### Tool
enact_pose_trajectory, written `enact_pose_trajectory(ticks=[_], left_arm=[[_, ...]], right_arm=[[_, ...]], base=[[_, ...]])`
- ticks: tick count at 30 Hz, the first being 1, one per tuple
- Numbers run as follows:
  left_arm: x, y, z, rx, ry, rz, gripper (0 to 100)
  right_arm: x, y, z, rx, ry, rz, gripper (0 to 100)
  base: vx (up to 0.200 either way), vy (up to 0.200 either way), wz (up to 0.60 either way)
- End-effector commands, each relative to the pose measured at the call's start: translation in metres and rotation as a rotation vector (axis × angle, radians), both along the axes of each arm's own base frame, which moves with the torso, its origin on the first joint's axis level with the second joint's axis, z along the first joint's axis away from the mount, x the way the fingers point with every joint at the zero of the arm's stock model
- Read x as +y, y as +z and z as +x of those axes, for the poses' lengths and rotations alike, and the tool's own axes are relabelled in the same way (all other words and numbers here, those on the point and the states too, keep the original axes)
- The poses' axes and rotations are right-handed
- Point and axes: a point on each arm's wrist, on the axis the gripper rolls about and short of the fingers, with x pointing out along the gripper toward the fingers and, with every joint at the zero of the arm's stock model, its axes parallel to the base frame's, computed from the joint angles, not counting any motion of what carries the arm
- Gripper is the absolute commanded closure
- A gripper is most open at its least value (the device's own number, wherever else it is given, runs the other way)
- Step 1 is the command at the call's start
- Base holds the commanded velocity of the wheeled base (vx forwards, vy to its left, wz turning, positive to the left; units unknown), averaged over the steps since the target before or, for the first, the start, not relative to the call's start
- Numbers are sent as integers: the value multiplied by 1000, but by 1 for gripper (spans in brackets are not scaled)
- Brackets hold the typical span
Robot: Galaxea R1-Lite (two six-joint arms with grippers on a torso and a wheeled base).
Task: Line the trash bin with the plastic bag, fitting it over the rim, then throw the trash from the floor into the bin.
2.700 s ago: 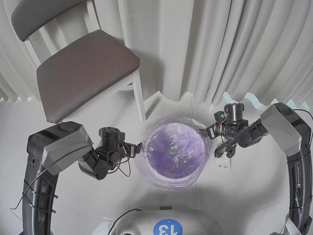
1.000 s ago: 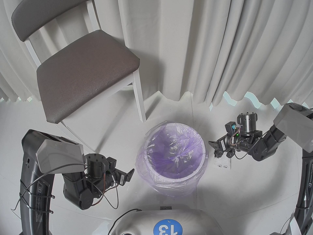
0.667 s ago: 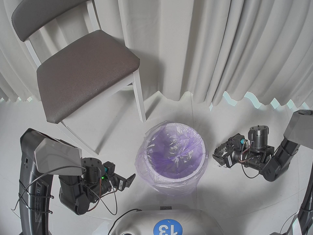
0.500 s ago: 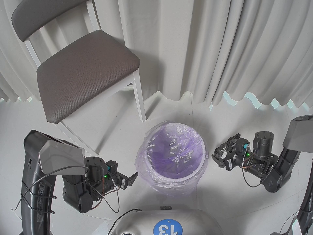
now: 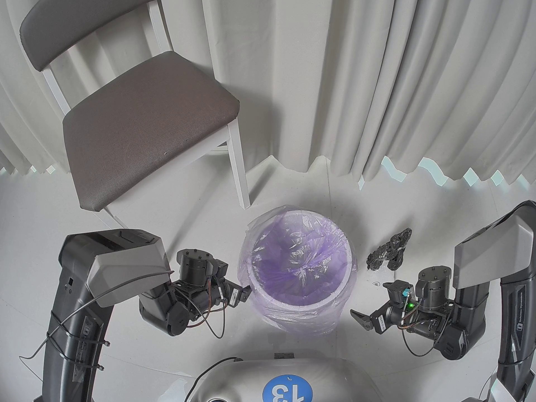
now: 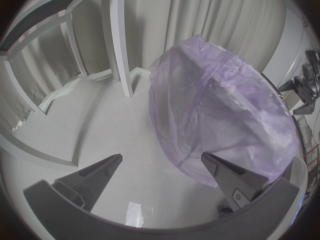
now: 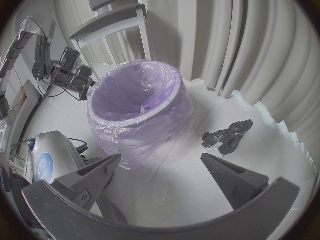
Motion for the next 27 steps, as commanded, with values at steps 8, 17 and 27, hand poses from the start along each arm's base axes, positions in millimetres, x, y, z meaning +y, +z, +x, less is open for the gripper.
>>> enact_pose_trajectory(ticks=[8, 17, 27], left_arm=[[6, -13, 6, 10, 49, 17, 0], [10, -15, 6, 10, 56, 22, 0], [12, -13, 5, -4, 59, 17, 0]], right_arm=[[12, -7, 24, -60, -1, 47, 0], [12, 10, 38, -152, -11, 68, 0], [-4, -7, 57, -154, -49, 41, 0]], base=[[0, 0, 0], [0, 0, 0], [0, 0, 0]])
